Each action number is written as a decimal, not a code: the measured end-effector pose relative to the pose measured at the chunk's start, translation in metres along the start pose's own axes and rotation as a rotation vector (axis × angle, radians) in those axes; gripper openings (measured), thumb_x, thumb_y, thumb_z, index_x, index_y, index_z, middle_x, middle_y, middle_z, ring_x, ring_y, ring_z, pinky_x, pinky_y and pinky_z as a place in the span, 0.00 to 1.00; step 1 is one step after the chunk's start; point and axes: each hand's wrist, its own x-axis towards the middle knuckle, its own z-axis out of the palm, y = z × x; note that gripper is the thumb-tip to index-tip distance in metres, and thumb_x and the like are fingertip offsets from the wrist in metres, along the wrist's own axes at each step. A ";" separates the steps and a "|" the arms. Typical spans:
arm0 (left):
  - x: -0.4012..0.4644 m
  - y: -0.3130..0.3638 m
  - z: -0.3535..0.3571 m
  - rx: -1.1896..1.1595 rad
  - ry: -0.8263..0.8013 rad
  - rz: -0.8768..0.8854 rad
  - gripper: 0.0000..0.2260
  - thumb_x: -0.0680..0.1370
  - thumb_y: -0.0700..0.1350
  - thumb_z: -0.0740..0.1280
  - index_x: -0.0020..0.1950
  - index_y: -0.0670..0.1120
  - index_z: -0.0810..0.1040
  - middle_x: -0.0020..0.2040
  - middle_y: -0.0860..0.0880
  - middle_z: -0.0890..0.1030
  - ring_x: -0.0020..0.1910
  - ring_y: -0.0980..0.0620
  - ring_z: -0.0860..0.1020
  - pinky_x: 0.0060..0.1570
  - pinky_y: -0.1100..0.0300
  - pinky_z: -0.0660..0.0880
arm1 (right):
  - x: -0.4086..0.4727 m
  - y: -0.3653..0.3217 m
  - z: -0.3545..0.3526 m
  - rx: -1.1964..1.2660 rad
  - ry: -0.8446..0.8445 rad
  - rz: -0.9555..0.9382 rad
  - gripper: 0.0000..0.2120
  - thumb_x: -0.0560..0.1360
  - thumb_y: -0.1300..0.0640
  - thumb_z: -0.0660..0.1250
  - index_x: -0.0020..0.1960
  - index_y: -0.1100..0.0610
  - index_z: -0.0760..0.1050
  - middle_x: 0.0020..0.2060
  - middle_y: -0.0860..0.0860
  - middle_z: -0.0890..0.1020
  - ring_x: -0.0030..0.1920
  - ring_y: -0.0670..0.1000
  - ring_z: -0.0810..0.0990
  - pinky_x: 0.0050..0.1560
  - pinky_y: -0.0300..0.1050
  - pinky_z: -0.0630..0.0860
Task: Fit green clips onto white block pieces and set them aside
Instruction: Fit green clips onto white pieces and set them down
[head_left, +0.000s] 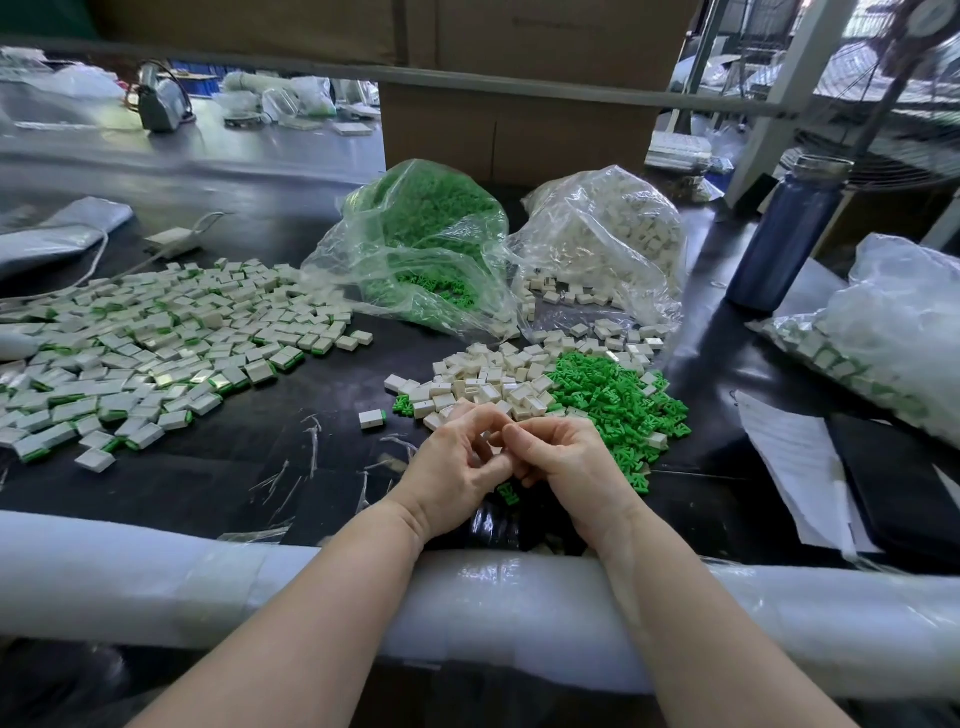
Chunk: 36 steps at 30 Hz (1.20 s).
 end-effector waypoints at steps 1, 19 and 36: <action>0.000 0.000 0.000 0.001 -0.005 0.001 0.13 0.73 0.34 0.66 0.41 0.54 0.74 0.49 0.41 0.73 0.37 0.51 0.73 0.39 0.67 0.70 | 0.000 0.000 0.000 0.000 0.003 -0.001 0.09 0.75 0.62 0.66 0.44 0.69 0.80 0.26 0.53 0.75 0.27 0.43 0.70 0.29 0.33 0.68; 0.000 -0.001 0.000 -0.020 -0.029 0.003 0.13 0.73 0.34 0.66 0.41 0.53 0.72 0.47 0.47 0.72 0.38 0.53 0.72 0.40 0.68 0.71 | -0.002 -0.001 0.000 0.017 -0.004 -0.020 0.07 0.74 0.63 0.67 0.41 0.65 0.81 0.25 0.51 0.75 0.26 0.43 0.69 0.28 0.33 0.67; -0.001 0.001 -0.001 -0.024 -0.053 -0.003 0.09 0.74 0.35 0.66 0.43 0.49 0.73 0.49 0.40 0.76 0.40 0.48 0.73 0.42 0.61 0.73 | -0.002 -0.002 -0.001 0.030 -0.010 -0.004 0.07 0.74 0.62 0.67 0.39 0.62 0.82 0.24 0.50 0.77 0.26 0.43 0.70 0.29 0.33 0.68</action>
